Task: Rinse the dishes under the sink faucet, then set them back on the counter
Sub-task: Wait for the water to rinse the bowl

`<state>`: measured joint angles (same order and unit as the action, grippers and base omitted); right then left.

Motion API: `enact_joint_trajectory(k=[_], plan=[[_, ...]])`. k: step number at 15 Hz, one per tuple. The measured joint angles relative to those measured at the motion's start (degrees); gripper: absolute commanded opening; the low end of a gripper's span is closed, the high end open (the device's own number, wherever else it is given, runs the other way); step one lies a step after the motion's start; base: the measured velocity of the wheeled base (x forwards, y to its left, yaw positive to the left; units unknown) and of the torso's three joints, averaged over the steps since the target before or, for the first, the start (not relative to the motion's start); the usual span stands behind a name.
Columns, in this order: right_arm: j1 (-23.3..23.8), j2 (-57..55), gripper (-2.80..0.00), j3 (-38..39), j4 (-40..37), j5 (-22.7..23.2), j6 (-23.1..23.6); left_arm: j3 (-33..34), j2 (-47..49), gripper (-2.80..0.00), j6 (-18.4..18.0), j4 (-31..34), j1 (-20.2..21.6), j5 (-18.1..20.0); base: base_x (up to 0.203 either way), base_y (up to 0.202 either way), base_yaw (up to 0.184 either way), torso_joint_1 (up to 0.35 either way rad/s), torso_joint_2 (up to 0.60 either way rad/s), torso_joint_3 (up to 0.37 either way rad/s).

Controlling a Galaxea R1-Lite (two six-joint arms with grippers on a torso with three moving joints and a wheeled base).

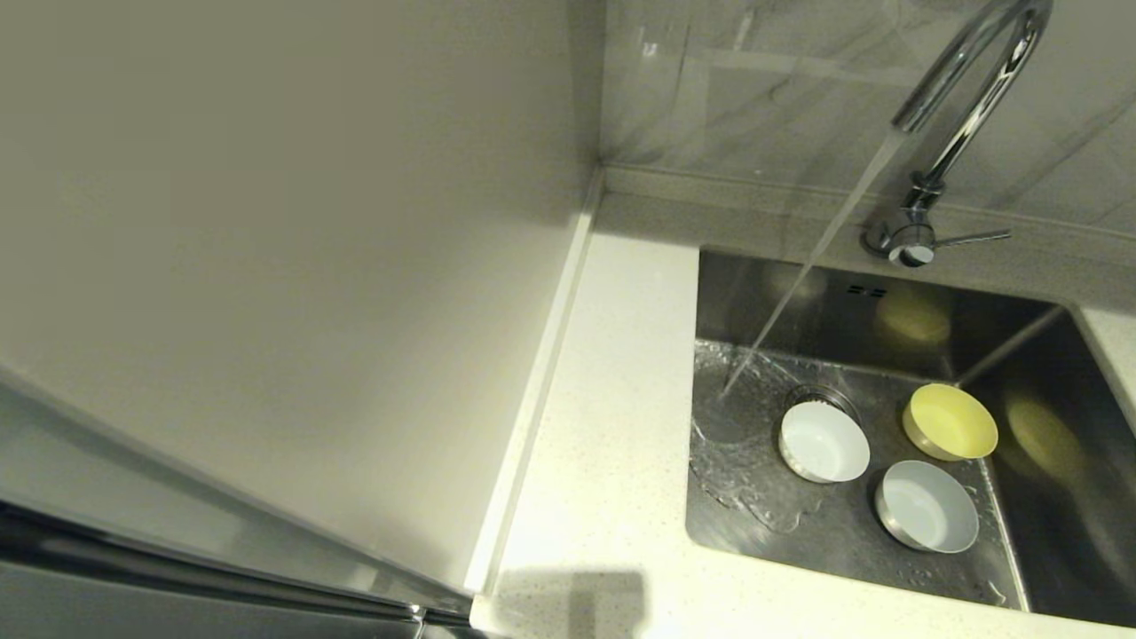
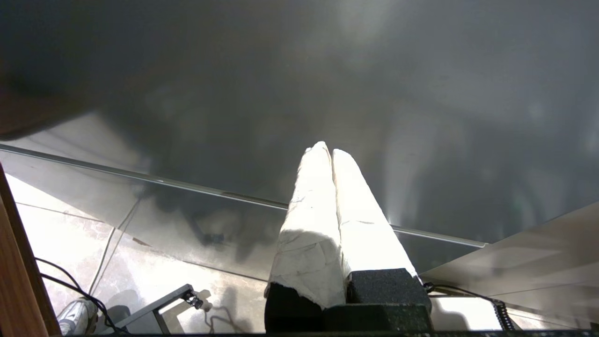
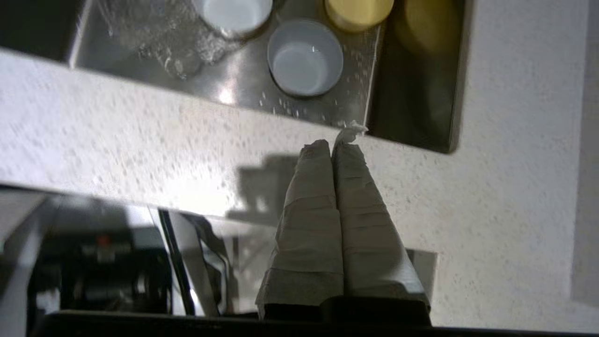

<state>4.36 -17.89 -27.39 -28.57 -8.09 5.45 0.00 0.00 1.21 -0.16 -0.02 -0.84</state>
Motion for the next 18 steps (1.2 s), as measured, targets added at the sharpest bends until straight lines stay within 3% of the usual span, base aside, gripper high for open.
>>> enact_joint_trajectory(k=[2, 5, 9, 11, 15, 18], plan=[[-3.25, 3.87, -2.80, 2.30, 1.81, -1.26, 0.98, 0.00, 0.00, -2.80, 0.00, 0.00, 0.00, -0.01, 0.000, 0.000, 0.000, 0.000, 0.00, 0.000], [-4.36, 12.02, -2.80, 8.00, 5.03, -1.44, 4.60, 0.00, 0.00, -2.80, -0.01, 0.00, 0.00, -0.01, 0.000, 0.000, 0.000, 0.000, 0.00, 0.000], [-4.49, 16.89, -2.80, 9.75, 21.72, -2.00, 11.41, 0.00, 0.00, -2.80, -0.02, 0.00, 0.00, -0.01, 0.000, 0.000, 0.000, 0.000, 0.00, 0.000], [-4.52, 17.66, -2.80, 8.22, 26.88, -2.23, 12.11, 0.00, 0.00, -2.80, 0.00, 0.02, 0.00, -0.01, 0.000, 0.000, 0.000, 0.000, 0.00, 0.000], [-4.52, 18.02, -2.80, 4.91, 27.28, 0.61, 12.33, 0.00, 0.00, -2.80, -0.02, 0.02, 0.00, 0.00, 0.000, 0.000, 0.000, 0.000, 0.00, 0.000], [-4.52, 18.05, -2.80, 8.68, 27.06, 3.99, 12.08, 0.00, 0.00, -2.80, -0.02, 0.00, 0.00, -0.01, 0.000, 0.000, 0.000, 0.000, 0.00, 0.000]])
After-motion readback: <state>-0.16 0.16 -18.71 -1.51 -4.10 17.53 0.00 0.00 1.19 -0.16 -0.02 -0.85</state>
